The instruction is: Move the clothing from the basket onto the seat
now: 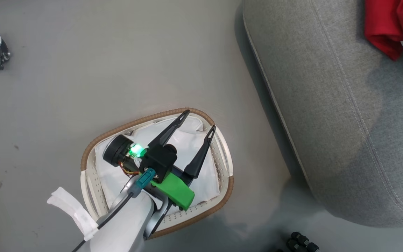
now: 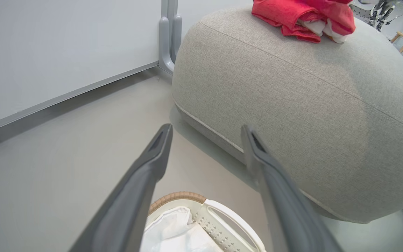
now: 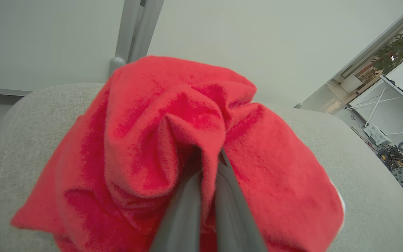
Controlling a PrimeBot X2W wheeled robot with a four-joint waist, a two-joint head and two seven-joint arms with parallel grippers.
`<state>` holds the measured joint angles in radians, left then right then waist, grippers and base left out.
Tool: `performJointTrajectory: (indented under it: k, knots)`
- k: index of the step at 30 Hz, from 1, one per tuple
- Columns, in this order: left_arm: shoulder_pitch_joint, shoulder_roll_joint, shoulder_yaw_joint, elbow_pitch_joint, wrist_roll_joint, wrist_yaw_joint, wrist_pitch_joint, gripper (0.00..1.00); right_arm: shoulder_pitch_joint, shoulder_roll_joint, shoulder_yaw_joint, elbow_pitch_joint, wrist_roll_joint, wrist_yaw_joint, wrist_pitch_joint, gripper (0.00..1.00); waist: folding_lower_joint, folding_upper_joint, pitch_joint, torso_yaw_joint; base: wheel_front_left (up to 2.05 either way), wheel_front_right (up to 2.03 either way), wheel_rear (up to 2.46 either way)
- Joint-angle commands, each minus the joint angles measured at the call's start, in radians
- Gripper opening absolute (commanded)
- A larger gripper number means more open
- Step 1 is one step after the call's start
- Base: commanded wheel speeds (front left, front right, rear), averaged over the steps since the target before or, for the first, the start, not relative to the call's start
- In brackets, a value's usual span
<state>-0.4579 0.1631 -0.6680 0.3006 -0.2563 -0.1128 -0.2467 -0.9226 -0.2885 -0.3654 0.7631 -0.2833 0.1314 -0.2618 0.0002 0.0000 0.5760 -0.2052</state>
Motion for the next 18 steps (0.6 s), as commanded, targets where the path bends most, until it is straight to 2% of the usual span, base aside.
performJointTrajectory:
  k: [1,2,11,18]
  knots:
    - [-0.008,0.001,0.001,0.007,-0.011,0.007,-0.003,1.0,0.029,0.007,-0.003,0.0,0.01,-0.001,-0.004,0.46,-0.0002,0.0,-0.019,-0.004,0.0,0.0,0.0]
    - [-0.006,-0.001,0.0,0.01,-0.015,0.006,-0.004,1.0,0.041,0.006,-0.002,-0.004,0.014,-0.001,-0.004,1.0,-0.0002,0.0,-0.028,-0.004,0.0,0.0,0.0]
    - [0.034,-0.016,0.017,0.04,-0.049,0.007,-0.015,1.0,0.168,0.005,0.061,-0.064,0.055,-0.001,-0.003,1.0,-0.0002,0.0,-0.154,-0.004,0.0,0.0,0.0]
    - [0.086,-0.044,0.087,0.041,-0.088,0.037,-0.019,1.0,0.247,-0.005,0.122,-0.078,0.101,-0.001,-0.003,1.0,-0.0002,0.0,-0.289,0.014,0.0,0.0,0.0]
